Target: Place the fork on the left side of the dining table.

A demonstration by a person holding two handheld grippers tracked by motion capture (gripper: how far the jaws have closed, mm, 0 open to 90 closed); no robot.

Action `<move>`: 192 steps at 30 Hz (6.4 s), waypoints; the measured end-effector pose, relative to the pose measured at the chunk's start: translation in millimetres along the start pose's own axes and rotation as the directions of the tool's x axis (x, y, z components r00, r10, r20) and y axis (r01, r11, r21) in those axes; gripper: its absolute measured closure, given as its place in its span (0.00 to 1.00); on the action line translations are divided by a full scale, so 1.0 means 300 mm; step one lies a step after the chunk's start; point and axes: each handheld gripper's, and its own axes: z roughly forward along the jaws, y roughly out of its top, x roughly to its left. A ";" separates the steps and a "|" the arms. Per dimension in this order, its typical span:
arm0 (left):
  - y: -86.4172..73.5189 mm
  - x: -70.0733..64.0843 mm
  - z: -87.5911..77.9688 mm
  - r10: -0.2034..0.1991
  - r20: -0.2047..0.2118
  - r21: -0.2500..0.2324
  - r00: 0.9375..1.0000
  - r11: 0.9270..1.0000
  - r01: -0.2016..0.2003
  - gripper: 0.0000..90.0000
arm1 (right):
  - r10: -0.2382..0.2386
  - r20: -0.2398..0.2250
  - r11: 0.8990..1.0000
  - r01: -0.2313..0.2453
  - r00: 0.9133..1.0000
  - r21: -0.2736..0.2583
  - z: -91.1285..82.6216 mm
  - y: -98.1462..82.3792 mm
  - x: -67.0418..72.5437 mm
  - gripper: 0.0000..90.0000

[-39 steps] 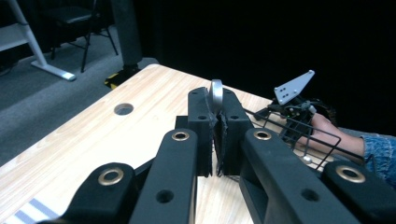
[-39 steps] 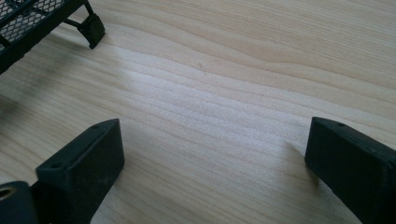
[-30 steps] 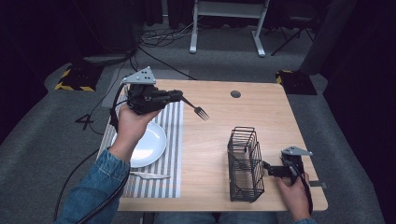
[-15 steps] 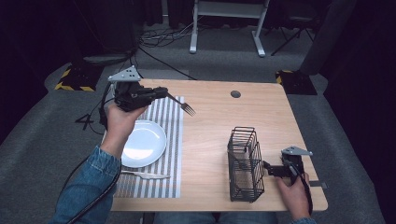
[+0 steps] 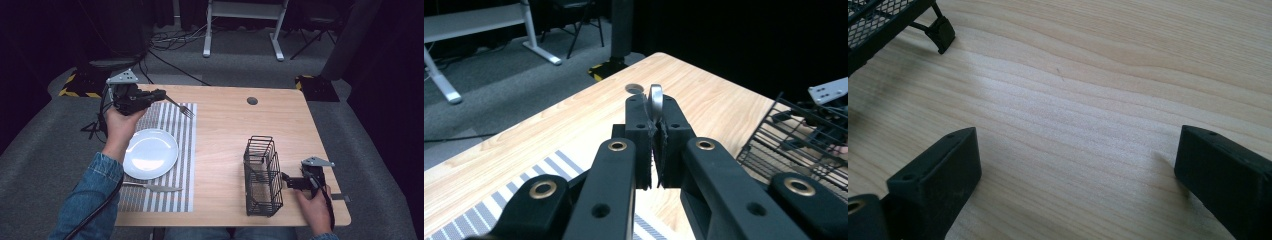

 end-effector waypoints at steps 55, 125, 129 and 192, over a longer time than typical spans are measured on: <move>-0.274 0.259 0.124 -0.105 0.011 0.074 0.994 0.992 0.104 0.96 | 0.004 0.004 1.000 -0.004 1.000 0.000 0.000 0.000 0.002 0.05; -0.503 0.478 0.131 -0.315 -0.242 0.219 0.918 0.904 0.368 0.55 | 0.005 0.007 1.000 -0.005 1.000 -0.001 -0.001 0.000 0.003 0.05; -0.511 0.485 0.133 -0.320 -0.253 0.225 0.913 0.898 0.377 0.55 | 0.005 0.007 1.000 -0.005 1.000 -0.001 -0.001 0.000 0.003 0.05; -0.226 -0.046 0.006 -0.037 -0.063 0.162 0.997 0.986 0.047 0.41 | 0.003 0.004 1.000 -0.003 1.000 -0.002 0.000 0.001 0.009 0.06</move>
